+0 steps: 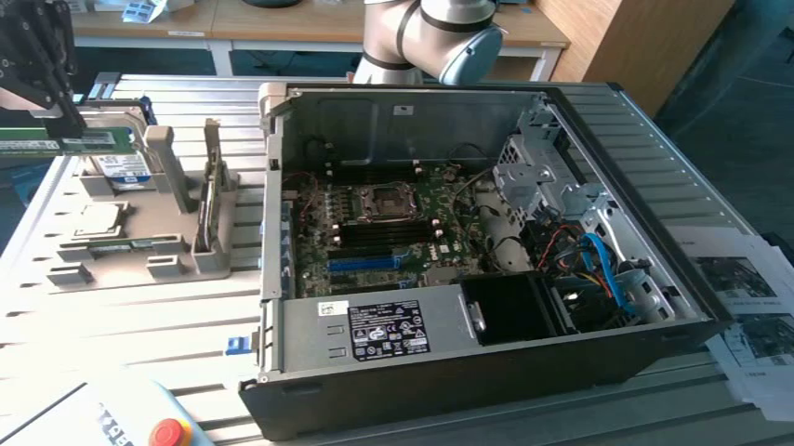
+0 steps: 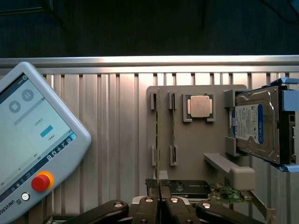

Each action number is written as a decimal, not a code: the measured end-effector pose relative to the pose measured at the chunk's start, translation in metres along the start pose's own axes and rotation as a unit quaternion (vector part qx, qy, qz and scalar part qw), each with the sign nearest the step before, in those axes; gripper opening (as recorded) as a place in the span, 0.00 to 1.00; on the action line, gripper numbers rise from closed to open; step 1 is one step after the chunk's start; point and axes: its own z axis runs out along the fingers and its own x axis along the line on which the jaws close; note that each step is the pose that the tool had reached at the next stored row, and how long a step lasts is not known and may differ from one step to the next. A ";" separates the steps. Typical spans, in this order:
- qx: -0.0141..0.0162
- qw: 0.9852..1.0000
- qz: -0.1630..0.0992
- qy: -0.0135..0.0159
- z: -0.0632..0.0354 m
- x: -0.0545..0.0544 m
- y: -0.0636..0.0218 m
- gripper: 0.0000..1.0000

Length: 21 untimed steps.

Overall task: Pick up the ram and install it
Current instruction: 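Pick up the ram and move it above insertion slot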

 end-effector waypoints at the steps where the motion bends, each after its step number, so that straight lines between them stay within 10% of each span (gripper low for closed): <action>1: 0.000 1.000 0.000 0.000 0.0000 0.000 -0.0008 0.12; 21: 0.000 1.000 0.000 0.000 -0.0001 0.005 -0.0193 0.12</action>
